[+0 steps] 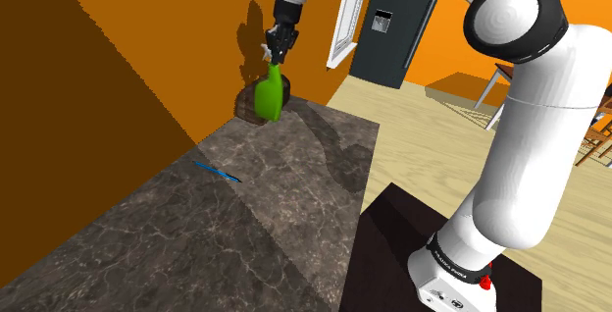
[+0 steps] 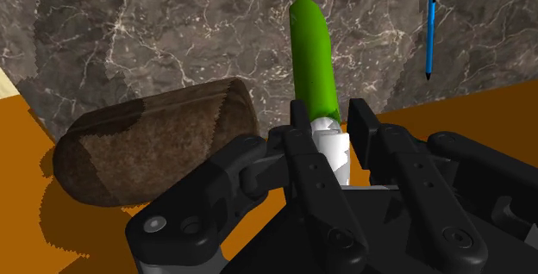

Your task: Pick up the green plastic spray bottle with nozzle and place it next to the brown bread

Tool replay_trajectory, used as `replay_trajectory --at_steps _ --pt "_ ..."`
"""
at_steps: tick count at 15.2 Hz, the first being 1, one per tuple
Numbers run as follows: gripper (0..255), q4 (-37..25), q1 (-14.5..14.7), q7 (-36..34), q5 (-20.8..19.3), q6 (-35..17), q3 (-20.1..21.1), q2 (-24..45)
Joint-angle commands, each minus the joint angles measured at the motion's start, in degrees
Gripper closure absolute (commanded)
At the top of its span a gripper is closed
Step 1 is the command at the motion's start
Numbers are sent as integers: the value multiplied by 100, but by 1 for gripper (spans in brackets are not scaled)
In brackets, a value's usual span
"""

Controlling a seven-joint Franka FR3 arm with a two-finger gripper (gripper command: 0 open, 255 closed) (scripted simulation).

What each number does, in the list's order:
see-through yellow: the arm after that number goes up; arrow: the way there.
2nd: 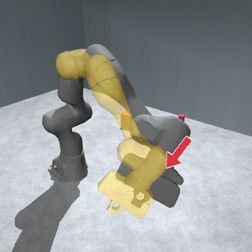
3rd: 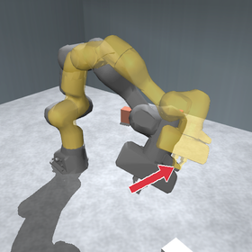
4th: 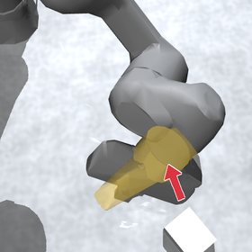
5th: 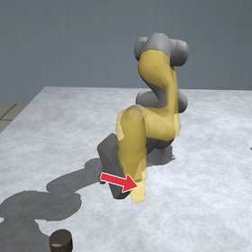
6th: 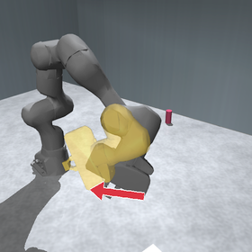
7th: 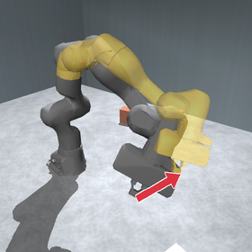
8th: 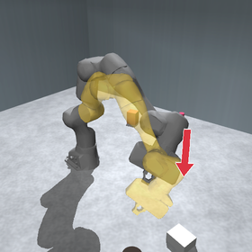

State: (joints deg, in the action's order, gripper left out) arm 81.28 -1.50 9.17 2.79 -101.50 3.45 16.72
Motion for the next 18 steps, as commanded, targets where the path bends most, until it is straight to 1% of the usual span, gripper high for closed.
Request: replay_trajectory --at_steps 1,9,18 --pt "255 177 -1 11 3 -175 0 -6" --pt "255 780 -3 45 12 -786 -1 3" --pt "255 1318 -1 79 19 -1434 -1 114"
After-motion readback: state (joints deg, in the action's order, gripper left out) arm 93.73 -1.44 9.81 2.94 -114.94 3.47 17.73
